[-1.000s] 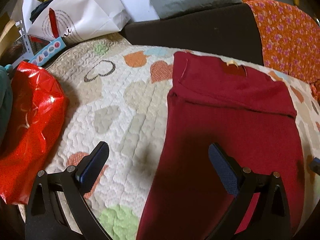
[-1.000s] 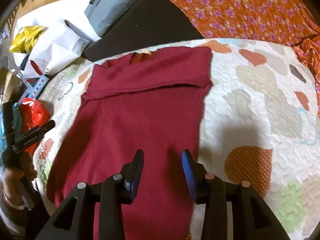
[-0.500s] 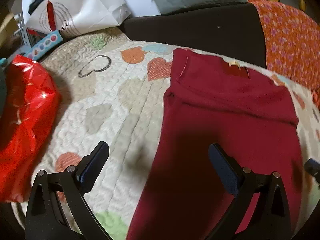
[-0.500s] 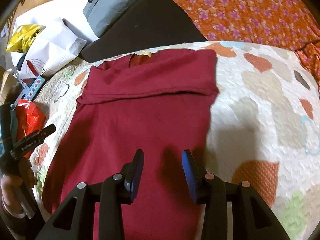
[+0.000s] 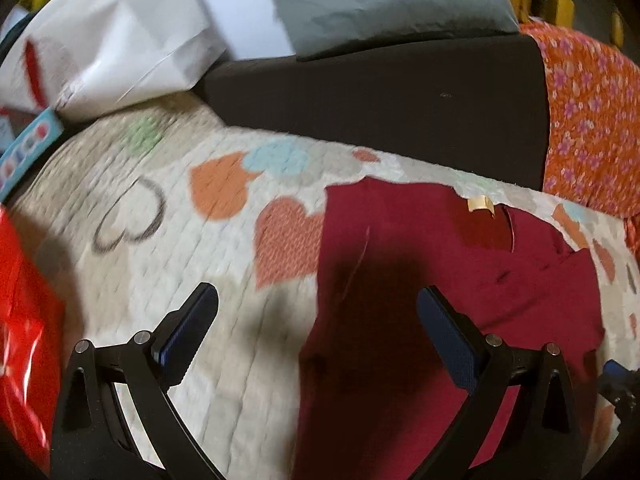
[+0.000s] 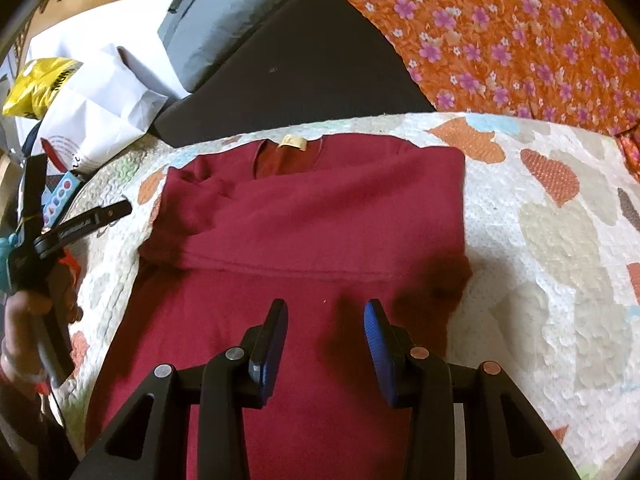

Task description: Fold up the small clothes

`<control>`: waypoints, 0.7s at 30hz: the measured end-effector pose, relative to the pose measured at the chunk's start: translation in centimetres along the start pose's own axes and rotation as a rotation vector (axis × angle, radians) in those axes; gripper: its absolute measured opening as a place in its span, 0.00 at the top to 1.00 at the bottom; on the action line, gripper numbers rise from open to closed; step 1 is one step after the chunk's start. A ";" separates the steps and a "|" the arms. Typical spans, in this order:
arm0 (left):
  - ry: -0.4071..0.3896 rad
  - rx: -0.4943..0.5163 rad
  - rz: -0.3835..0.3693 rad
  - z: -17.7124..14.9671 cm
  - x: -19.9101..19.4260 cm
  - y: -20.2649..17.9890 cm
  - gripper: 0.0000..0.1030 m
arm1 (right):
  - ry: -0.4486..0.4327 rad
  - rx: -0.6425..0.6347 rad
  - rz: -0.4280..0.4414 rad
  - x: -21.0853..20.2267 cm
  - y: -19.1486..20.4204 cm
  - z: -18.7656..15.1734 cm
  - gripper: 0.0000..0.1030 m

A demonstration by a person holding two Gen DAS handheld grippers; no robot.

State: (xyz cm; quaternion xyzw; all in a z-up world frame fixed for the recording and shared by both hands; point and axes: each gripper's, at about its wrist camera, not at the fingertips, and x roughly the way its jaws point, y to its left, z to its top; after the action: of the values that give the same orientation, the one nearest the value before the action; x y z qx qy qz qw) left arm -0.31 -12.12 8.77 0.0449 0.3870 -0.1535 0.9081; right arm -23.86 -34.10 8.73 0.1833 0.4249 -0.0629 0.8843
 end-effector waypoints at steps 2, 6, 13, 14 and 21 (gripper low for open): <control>-0.015 0.053 -0.022 0.8 1.2 -1.2 0.03 | 0.015 0.002 0.009 0.7 -0.2 0.0 0.63; 0.000 0.143 -0.025 1.5 3.4 -3.1 0.19 | 0.025 0.004 0.025 1.4 -0.6 -0.2 0.63; 0.009 0.111 -0.019 1.2 4.2 -3.3 0.88 | 0.025 0.038 0.037 1.6 -1.5 -0.1 0.63; -0.004 0.111 -0.014 1.4 3.9 -3.3 0.90 | 0.017 0.039 0.035 1.5 -1.5 0.1 0.63; -0.001 -0.014 -0.024 2.7 3.4 0.3 0.96 | -0.023 0.012 0.002 1.3 -1.6 3.5 0.63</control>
State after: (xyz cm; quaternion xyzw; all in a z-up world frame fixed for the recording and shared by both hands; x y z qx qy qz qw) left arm 3.85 -13.25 8.16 0.0340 0.3879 -0.1616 0.9068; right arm -20.97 -36.81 9.31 0.1884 0.4142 -0.0667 0.8880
